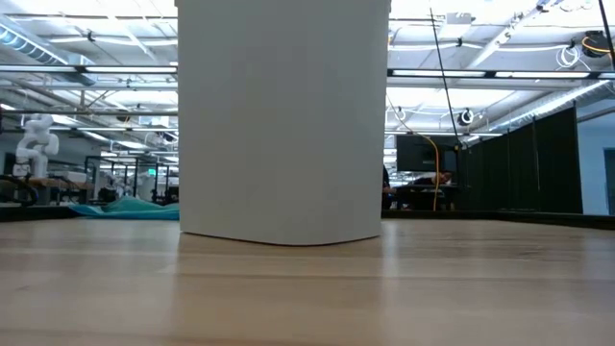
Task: Place trash/remove bag and relplace
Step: Remove the blue trash bag from the bin
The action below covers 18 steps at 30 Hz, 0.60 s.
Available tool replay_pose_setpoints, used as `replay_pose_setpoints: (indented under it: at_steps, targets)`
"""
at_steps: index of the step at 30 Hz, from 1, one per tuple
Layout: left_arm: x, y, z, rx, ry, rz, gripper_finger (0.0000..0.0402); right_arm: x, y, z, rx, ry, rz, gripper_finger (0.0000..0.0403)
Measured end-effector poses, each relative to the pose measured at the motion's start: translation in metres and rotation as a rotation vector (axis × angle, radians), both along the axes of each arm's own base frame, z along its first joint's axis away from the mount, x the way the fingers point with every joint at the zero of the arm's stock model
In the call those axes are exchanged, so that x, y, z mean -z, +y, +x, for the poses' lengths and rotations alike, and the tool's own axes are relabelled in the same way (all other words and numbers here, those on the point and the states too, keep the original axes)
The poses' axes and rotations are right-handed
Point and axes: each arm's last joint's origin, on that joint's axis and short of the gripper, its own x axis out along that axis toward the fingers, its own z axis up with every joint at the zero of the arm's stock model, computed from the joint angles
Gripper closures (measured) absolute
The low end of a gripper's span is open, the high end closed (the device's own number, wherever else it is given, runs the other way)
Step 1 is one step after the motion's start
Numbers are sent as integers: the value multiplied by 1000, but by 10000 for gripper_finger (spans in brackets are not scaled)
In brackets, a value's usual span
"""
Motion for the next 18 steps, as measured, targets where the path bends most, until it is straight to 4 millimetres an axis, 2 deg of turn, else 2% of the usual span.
replay_pose_setpoints:
  at_steps: [4, 7, 18]
  targets:
    - [0, 0, 0, 5, -4, 14, 401, 26, -4, 19, 6, -7, -19, 257]
    - [0, 0, 0, 3, 2, 17, 401, 33, -3, 24, 5, -42, -32, 257]
    - [-3, 1, -4, -14, -16, 30, 401, 23, 4, 29, -124, -180, 33, 257]
